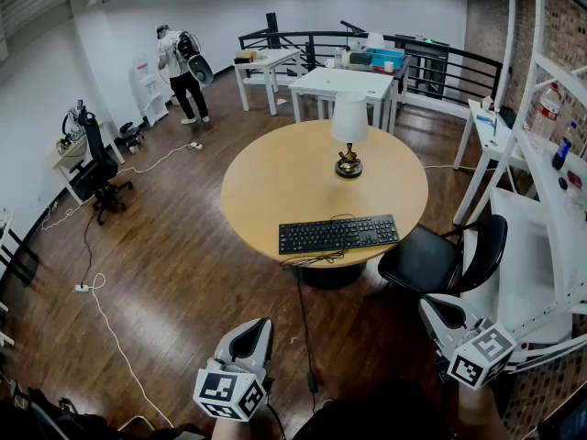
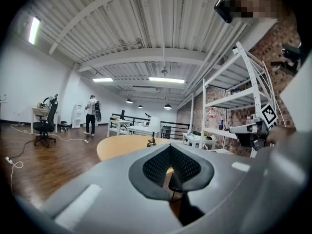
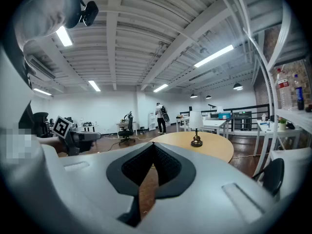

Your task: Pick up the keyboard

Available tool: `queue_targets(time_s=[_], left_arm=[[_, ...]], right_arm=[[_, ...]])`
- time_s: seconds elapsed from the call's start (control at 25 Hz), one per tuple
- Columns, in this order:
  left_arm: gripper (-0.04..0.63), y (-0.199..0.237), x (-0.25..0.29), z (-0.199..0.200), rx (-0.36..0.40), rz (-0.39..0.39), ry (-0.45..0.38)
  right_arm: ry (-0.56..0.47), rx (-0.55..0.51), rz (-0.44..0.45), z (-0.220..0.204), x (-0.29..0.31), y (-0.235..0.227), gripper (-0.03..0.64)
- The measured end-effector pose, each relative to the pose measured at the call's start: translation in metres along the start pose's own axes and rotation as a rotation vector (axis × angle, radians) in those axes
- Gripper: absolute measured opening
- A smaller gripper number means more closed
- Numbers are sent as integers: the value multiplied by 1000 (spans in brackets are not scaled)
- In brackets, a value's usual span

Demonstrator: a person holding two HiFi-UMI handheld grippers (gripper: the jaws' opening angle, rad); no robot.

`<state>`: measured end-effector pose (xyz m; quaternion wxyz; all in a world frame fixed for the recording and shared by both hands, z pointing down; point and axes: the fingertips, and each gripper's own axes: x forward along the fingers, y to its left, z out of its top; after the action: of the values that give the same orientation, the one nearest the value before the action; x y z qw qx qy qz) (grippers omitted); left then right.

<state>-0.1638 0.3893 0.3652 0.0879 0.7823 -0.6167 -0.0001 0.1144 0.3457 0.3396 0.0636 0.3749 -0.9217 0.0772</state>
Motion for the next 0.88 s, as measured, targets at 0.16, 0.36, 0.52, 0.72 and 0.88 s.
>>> queue_targets(time_s=[0.16,0.36,0.52,0.72,0.88], left_arm=[[140,10,14,-1,0,0,15],[140,25,49,-10,4,25,42],[140,37,85,-5,19,83,42],[140,47,143,16,22,166,23],[140,46,179,27,16,203,1]], right_arm=[[16,17,3,-4,20,-10,2],[33,30,43,-13,62,-38,2],[30,35,121,-11,108,-67,2],[0,4,209,24,168,-118,2],[-14,-13,239,43,200,-158,2]])
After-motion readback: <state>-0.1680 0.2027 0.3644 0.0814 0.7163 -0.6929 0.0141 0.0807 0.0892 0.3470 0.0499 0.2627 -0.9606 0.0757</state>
